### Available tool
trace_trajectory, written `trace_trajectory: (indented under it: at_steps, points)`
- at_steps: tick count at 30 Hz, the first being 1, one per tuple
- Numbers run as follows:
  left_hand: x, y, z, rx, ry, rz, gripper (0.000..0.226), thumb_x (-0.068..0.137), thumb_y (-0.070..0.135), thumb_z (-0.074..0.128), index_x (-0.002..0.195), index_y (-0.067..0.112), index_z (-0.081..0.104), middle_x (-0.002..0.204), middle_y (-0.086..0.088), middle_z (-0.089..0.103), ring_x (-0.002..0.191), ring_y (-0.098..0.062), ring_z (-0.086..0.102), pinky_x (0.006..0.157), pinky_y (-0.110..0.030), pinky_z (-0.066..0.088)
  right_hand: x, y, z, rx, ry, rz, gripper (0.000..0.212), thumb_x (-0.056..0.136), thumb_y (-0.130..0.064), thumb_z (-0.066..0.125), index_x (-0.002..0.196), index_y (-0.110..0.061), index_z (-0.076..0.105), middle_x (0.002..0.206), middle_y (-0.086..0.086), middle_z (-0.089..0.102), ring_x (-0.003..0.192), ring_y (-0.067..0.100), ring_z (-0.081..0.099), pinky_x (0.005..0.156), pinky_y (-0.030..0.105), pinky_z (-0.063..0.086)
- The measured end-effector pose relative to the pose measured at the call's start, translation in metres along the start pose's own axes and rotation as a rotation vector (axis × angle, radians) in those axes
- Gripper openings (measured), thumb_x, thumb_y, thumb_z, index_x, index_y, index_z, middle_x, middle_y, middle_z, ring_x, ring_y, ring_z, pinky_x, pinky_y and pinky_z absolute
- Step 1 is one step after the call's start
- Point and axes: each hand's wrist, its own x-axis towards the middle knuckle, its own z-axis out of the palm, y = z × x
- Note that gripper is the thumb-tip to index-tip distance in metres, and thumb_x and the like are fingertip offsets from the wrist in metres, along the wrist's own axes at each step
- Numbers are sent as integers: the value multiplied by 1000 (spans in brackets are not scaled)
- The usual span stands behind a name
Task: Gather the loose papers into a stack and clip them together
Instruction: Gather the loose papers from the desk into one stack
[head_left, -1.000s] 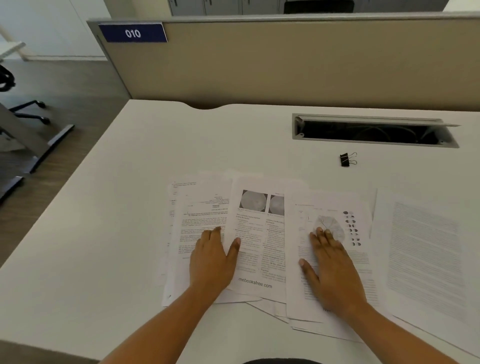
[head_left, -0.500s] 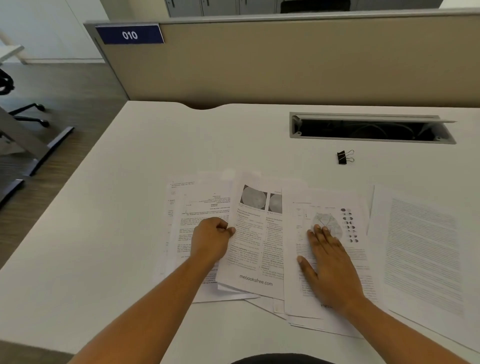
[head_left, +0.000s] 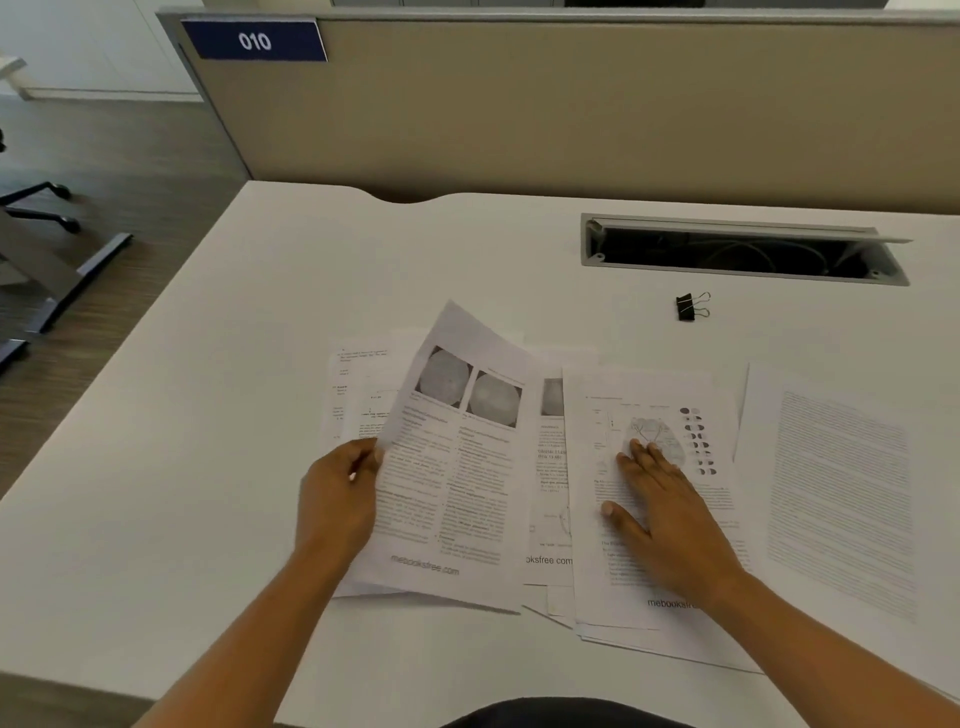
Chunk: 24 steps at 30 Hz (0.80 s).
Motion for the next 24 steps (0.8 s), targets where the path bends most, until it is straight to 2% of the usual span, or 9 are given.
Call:
trace_trajectory:
  at_steps: [3, 6, 8, 10, 13, 15, 19, 21, 24]
  points:
    - [-8, -4, -22, -138, 41, -34, 22, 102, 19, 54, 96, 32, 71, 98, 2, 75, 88, -22, 71, 70, -29, 53, -9, -2, -12, 60, 140, 90, 72, 93, -55, 46, 153, -19, 31, 161, -2, 27, 149, 14, 20, 121, 32, 16]
    - [-21, -4, -40, -251, 74, -71, 29, 102, 18, 55, 87, 39, 67, 91, 10, 72, 80, -16, 69, 63, -25, 49, -23, 3, -28, 92, 283, 293, 64, 89, -43, 63, 143, -13, 46, 146, 9, 51, 135, 29, 43, 110, 42, 37]
    - [-29, -8, -45, -322, 85, -108, 22, 103, 19, 55, 93, 33, 70, 93, 9, 73, 79, -18, 69, 63, -27, 50, -33, 9, -38, 54, 273, 431, 71, 84, -48, 66, 140, -9, 48, 141, 13, 53, 129, 34, 47, 102, 45, 42]
    - [-35, -13, -45, -379, 82, -138, 18, 102, 18, 56, 97, 28, 70, 94, 7, 73, 78, -19, 68, 64, -28, 50, -41, 15, -43, 12, 182, 567, 86, 78, -59, 67, 143, -8, 43, 141, 15, 49, 127, 36, 47, 96, 47, 46]
    - [-40, -16, -40, -456, 50, -168, 19, 101, 17, 57, 95, 28, 71, 96, -1, 76, 80, -24, 69, 73, -32, 52, -49, 21, -44, -31, 78, 654, 98, 71, -68, 67, 145, -10, 38, 140, 14, 46, 125, 35, 48, 91, 46, 48]
    - [-42, -16, -34, -490, 31, -187, 20, 101, 17, 57, 94, 28, 72, 98, -3, 76, 83, -27, 70, 79, -38, 53, -49, 24, -44, -7, 68, 664, 97, 70, -66, 70, 143, -12, 38, 137, 12, 48, 121, 33, 51, 88, 44, 49]
    - [-41, -10, -18, -535, -4, -205, 22, 101, 14, 57, 91, 26, 73, 95, 0, 77, 81, -24, 70, 75, -33, 52, -45, 30, -46, 128, 71, 694, 95, 66, -56, 80, 141, -12, 41, 129, 11, 56, 115, 31, 58, 84, 39, 50]
    - [-40, -8, -11, -551, -24, -214, 21, 101, 14, 58, 91, 24, 75, 94, 0, 79, 84, -27, 71, 78, -35, 54, -43, 33, -47, 204, 105, 696, 85, 65, -48, 84, 132, -13, 47, 116, 6, 65, 104, 27, 63, 80, 36, 52]
    - [-36, -7, -3, -546, -43, -215, 17, 101, 17, 59, 101, 23, 75, 105, -5, 78, 92, -33, 72, 87, -47, 57, -44, 37, -49, 334, 165, 704, 45, 76, -32, 81, 111, -16, 57, 96, -3, 67, 85, 18, 63, 72, 34, 51]
